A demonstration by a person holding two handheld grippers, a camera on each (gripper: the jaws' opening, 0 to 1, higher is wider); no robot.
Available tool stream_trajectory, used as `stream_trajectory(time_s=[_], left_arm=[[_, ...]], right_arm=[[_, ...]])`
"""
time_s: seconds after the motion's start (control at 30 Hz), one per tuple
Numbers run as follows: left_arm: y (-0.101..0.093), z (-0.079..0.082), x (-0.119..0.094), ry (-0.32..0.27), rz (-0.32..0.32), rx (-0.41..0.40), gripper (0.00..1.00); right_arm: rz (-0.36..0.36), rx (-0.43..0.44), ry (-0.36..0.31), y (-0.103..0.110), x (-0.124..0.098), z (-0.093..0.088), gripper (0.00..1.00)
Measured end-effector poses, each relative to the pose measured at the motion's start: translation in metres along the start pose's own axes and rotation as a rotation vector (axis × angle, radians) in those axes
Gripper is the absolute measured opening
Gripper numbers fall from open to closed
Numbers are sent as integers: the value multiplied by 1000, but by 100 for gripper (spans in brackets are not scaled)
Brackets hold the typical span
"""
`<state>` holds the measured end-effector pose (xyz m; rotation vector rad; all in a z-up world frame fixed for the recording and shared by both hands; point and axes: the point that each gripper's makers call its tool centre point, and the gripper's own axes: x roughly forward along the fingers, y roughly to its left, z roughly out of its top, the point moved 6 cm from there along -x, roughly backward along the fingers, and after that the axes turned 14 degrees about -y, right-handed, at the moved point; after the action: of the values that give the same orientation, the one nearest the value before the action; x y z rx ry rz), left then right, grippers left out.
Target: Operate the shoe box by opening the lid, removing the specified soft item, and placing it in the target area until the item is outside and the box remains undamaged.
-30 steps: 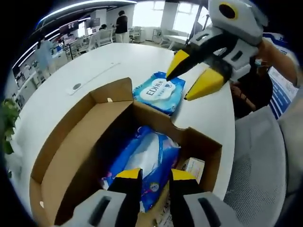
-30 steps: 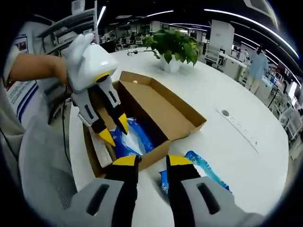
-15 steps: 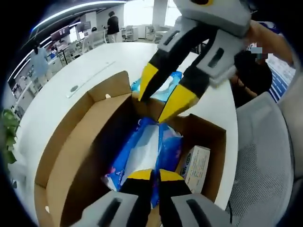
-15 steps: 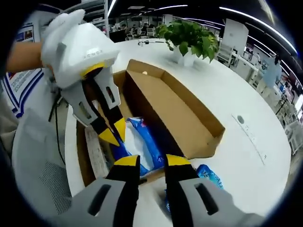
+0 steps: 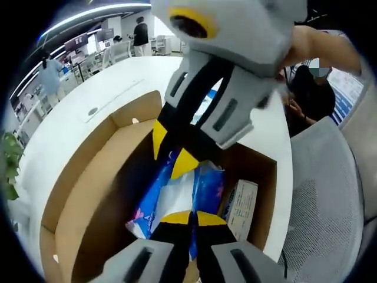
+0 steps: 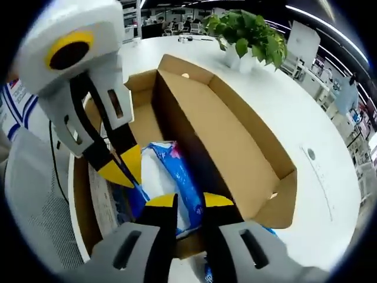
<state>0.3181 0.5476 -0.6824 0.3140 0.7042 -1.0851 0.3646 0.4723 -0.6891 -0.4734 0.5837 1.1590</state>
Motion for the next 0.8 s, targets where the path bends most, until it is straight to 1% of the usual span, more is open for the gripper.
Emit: stream_trajectory(time_s=[0.1,0.27,0.37,0.57,0.8], left_arm=[[1,-1,-1,-3,4,-6,0],[1,1,-6,-14,17,-21,0],[1,1,-9,-18,23,-27,0],[0,6,-15,-32,31,-27,0],[-2,16,-24,-48,41,-21,0]], right_arm=[[-12,-24,20,-1,4,-2,6],[-13,-36,12,1,5,1,0],[-17,-21,-1,1,1,4,0],[-29,-25,-42,2,-8,14,0],[-31,-39,-70,3,-19,22,0]])
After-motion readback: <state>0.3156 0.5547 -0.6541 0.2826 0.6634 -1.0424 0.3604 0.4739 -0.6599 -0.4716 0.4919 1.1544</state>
